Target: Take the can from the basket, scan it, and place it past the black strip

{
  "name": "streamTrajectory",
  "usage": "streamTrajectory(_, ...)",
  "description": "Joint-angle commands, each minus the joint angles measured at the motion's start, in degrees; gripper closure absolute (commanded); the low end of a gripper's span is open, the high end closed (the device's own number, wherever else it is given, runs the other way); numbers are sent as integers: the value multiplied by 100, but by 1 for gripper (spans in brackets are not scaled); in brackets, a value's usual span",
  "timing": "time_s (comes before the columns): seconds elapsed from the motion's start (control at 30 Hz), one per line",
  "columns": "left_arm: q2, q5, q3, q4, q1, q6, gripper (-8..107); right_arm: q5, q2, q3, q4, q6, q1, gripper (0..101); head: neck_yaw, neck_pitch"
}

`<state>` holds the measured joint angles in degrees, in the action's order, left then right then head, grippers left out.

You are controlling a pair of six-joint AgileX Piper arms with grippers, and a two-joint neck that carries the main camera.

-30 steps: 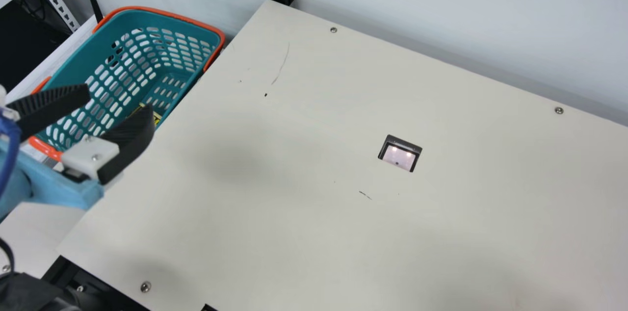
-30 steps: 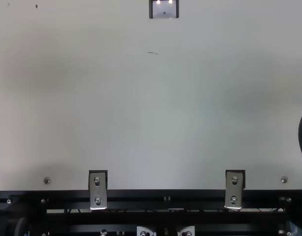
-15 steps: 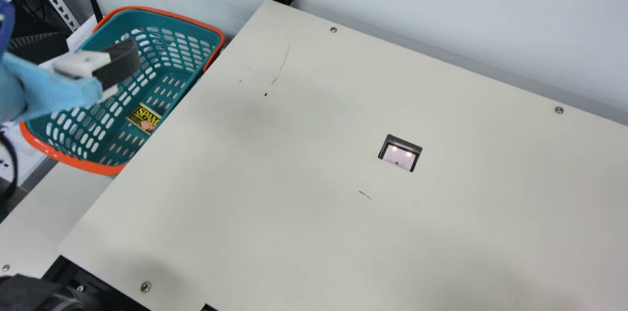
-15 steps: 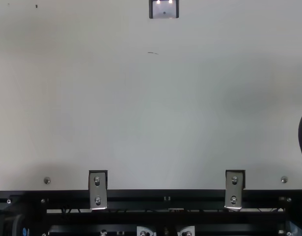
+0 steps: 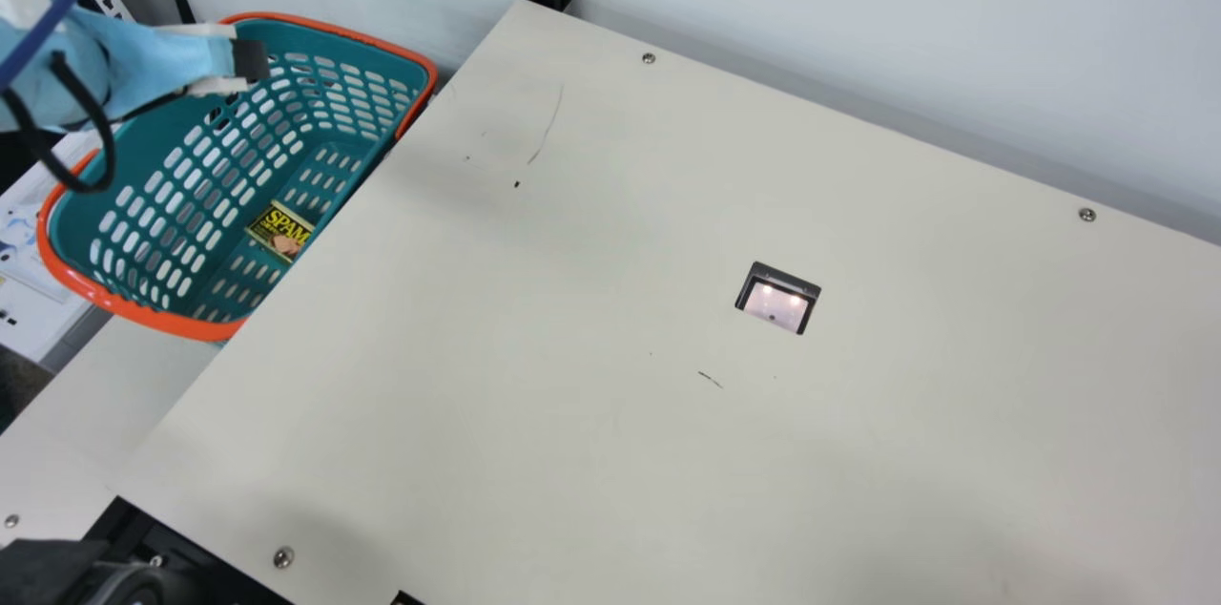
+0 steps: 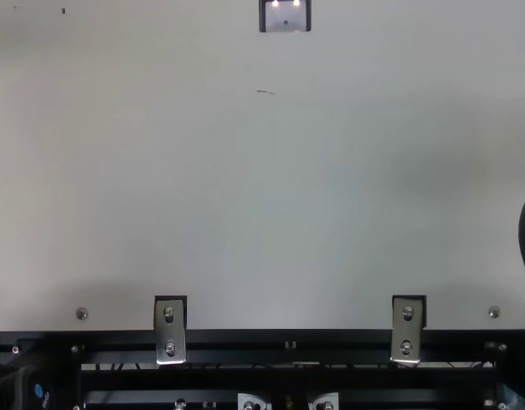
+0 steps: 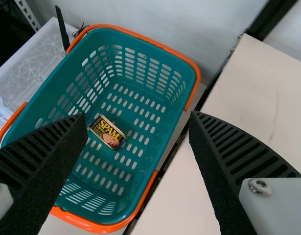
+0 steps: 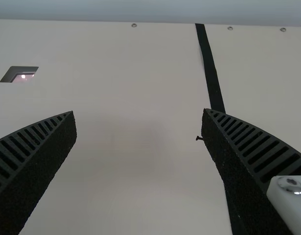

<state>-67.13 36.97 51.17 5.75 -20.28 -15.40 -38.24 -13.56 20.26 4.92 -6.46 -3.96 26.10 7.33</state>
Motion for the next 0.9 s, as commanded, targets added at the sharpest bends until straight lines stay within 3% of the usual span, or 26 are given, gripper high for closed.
streamTrajectory(0.0, -460, -39, 74, 40, -48, -248, 9, 0, 0, 0, 0, 0, 0, 0, 95, 281)
streamTrajectory(0.57, -2603, -303, 530, 970, -143, -2806, 9, 0, 0, 0, 0, 0, 0, 0, 95, 281)
streamTrajectory(0.87, -3588, -505, 769, 1098, -288, -3550, 9, 0, 0, 0, 0, 0, 0, 0, 95, 281)
